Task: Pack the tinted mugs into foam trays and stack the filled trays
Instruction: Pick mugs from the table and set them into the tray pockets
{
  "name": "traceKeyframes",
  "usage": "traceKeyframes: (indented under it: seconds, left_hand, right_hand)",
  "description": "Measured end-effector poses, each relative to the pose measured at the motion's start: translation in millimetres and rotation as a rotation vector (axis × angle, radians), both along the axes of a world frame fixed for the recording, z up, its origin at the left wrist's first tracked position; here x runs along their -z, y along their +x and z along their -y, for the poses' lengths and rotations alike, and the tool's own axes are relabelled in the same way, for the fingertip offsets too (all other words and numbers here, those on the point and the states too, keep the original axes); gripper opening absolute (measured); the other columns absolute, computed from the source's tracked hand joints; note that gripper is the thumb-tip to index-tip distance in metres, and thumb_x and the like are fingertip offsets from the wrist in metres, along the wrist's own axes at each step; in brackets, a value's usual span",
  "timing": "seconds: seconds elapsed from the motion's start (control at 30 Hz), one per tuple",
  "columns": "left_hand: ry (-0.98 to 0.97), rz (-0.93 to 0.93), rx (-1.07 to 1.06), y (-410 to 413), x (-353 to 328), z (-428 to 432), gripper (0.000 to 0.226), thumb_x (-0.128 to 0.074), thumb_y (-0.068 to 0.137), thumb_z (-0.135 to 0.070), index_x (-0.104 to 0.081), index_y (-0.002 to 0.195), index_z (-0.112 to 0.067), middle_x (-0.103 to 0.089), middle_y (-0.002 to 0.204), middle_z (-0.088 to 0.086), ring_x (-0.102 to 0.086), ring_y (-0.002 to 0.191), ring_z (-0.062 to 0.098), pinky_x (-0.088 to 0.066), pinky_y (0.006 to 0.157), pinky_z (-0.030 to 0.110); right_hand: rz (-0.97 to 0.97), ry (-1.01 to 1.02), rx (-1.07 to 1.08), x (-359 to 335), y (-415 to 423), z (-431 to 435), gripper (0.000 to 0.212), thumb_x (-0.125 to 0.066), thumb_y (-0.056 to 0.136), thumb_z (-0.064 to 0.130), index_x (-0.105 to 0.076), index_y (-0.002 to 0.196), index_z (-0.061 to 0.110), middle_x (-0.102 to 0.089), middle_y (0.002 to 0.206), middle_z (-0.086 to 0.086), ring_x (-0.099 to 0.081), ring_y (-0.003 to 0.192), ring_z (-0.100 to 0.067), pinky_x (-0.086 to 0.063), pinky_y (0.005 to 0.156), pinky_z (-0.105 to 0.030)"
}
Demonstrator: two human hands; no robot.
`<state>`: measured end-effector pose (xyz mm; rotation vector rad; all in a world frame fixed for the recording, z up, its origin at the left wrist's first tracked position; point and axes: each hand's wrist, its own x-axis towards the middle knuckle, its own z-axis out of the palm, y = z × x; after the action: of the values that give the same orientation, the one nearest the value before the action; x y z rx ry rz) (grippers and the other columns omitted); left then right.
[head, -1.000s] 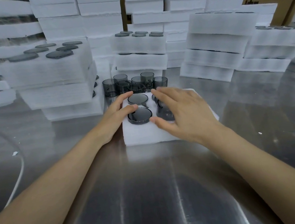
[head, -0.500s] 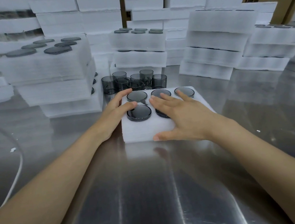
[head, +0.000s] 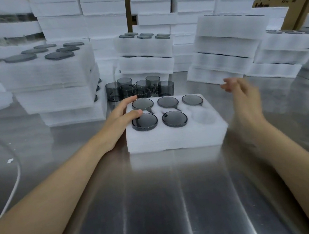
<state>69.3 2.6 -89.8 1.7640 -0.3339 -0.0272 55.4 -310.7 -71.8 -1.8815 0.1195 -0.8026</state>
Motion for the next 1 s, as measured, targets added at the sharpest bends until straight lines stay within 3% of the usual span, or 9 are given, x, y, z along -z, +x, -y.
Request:
traceKeyframes:
  seconds: [0.2, 0.33, 0.43, 0.53, 0.6, 0.67, 0.77, 0.9, 1.0]
  left_hand:
    - [-0.010, 0.022, -0.016, 2, 1, 1, 0.058, -0.063, 0.071, -0.040, -0.053, 0.128, -0.043, -0.046, 0.143, -0.011, -0.032, 0.140, 0.010, -0.024, 0.119, 0.039]
    - [-0.035, 0.029, -0.003, 5, 3, 0, 0.055, -0.064, 0.071, -0.038, -0.054, 0.124, -0.046, -0.049, 0.139, -0.014, -0.035, 0.138, 0.010, -0.027, 0.118, 0.040]
    - [-0.045, 0.037, -0.001, 8, 5, 0, 0.053, -0.064, 0.071, -0.037, -0.054, 0.122, -0.048, -0.051, 0.137, -0.016, -0.039, 0.136, 0.012, -0.029, 0.117, 0.041]
    - [-0.052, 0.049, 0.009, 9, 6, -2, 0.054, -0.065, 0.071, -0.035, -0.054, 0.123, -0.047, -0.051, 0.138, -0.014, -0.042, 0.134, 0.011, -0.030, 0.116, 0.042]
    - [-0.058, 0.048, 0.010, 11, 7, -2, 0.058, -0.067, 0.069, -0.036, -0.053, 0.125, -0.045, -0.052, 0.138, -0.013, -0.042, 0.134, 0.011, -0.030, 0.116, 0.043]
    - [-0.052, 0.046, 0.015, 11, 7, -3, 0.064, -0.069, 0.065, -0.042, -0.053, 0.127, -0.044, -0.050, 0.140, -0.013, -0.039, 0.136, 0.011, -0.029, 0.116, 0.043]
    - [-0.061, 0.046, 0.020, 12, 8, -3, 0.066, -0.069, 0.067, -0.040, -0.051, 0.130, -0.041, -0.051, 0.139, -0.014, -0.040, 0.135, 0.008, -0.029, 0.117, 0.043]
    - [-0.075, 0.032, 0.034, 12, 7, -5, 0.071, -0.070, 0.060, -0.047, -0.052, 0.129, -0.042, -0.053, 0.137, -0.012, -0.044, 0.133, 0.010, -0.031, 0.115, 0.043]
    - [-0.098, 0.022, 0.045, 13, 7, -8, 0.069, -0.072, 0.060, -0.047, -0.053, 0.126, -0.044, -0.055, 0.135, -0.012, -0.046, 0.131, 0.010, -0.032, 0.115, 0.043]
  right_hand:
    - [-0.208, -0.024, -0.074, 30, 55, 17, 0.027, -0.051, 0.099, 0.018, -0.062, 0.122, 0.007, -0.064, 0.123, -0.012, -0.056, 0.103, -0.015, -0.046, 0.100, -0.037]
    - [-0.279, -0.150, -0.203, 23, 89, -2, 0.034, -0.060, 0.095, 0.021, -0.058, 0.127, 0.011, -0.060, 0.123, -0.008, -0.058, 0.105, -0.015, -0.047, 0.095, -0.031]
    - [-0.329, -0.277, -0.345, 20, 109, -15, 0.048, -0.059, 0.094, 0.029, -0.047, 0.139, 0.021, -0.046, 0.140, -0.007, -0.057, 0.113, -0.008, -0.045, 0.093, -0.020]
    - [-0.299, -0.557, -0.407, 18, 122, -25, 0.065, -0.057, 0.089, 0.043, -0.029, 0.148, 0.038, -0.022, 0.155, 0.001, -0.020, 0.139, -0.007, -0.020, 0.113, -0.027]
    - [-0.302, -0.603, -0.404, 14, 129, -29, 0.046, -0.056, 0.088, 0.055, -0.033, 0.126, 0.069, -0.025, 0.147, 0.013, -0.019, 0.137, -0.002, -0.018, 0.114, -0.029]
    - [-0.265, -0.644, -0.442, 13, 136, -35, 0.041, -0.055, 0.093, 0.048, -0.032, 0.110, 0.078, -0.027, 0.139, 0.019, -0.023, 0.130, 0.004, -0.022, 0.112, -0.025]
    - [-0.240, -0.578, -0.430, 14, 138, -34, 0.040, -0.056, 0.084, 0.054, -0.050, 0.123, 0.049, -0.042, 0.131, 0.018, -0.039, 0.121, -0.001, -0.032, 0.091, -0.014]
    - [-0.361, -0.321, -0.305, 19, 118, -26, 0.037, -0.066, 0.061, 0.051, -0.064, 0.093, 0.032, -0.059, 0.106, -0.001, -0.063, 0.083, -0.011, -0.050, 0.064, -0.023]
    - [-0.373, -0.086, -0.286, 17, 99, -22, 0.018, -0.052, 0.072, 0.050, -0.060, 0.081, 0.036, -0.061, 0.115, -0.012, -0.059, 0.085, -0.017, -0.047, 0.078, -0.027]
